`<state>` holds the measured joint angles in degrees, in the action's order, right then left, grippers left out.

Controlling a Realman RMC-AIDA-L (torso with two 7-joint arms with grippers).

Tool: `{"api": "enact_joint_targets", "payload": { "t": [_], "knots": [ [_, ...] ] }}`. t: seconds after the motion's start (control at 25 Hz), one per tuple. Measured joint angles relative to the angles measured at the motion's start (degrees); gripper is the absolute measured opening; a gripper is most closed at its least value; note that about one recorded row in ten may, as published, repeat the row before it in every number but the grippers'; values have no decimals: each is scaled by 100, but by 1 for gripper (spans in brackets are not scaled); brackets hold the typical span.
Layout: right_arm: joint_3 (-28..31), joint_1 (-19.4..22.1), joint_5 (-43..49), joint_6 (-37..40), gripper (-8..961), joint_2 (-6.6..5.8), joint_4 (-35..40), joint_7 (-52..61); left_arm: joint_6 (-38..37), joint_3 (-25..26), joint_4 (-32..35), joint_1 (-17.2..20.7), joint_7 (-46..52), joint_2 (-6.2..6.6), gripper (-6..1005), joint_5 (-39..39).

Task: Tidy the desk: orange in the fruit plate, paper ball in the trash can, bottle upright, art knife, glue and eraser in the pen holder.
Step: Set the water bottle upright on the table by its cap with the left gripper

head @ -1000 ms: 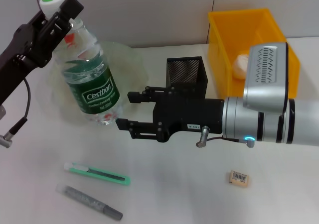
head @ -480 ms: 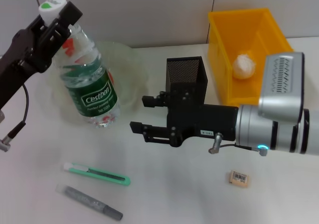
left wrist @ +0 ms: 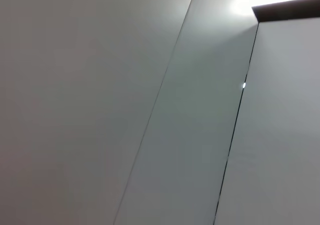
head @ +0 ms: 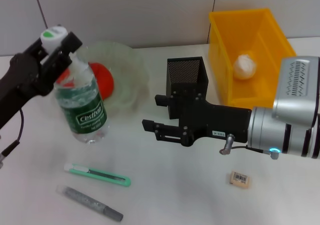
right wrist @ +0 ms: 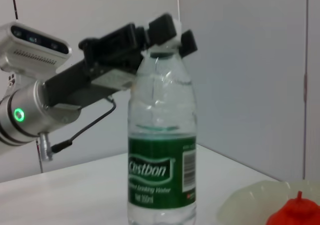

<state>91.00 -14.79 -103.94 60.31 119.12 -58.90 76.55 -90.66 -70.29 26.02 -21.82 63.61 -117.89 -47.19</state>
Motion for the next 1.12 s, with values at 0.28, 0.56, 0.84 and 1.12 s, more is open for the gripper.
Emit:
{"api": "enact_joint_targets", "payload": {
  "t": [0.28, 0.56, 0.84, 1.12],
  "knots": [
    [203, 108, 6, 153, 675, -3, -8, -13, 289, 16, -2, 61, -188, 60, 443, -151],
    [480, 228, 6, 375, 679, -3, -34, -18, 649, 32, 20, 79, -280, 108, 443, -436],
    [519, 311, 43, 383, 683, -3, -37, -18, 995, 46, 27, 90, -420, 114, 443, -532],
    [549, 366, 75, 386, 687, 0, -51, -18, 1245, 245, 9, 152, -637, 148, 444, -528]
  ]
}}
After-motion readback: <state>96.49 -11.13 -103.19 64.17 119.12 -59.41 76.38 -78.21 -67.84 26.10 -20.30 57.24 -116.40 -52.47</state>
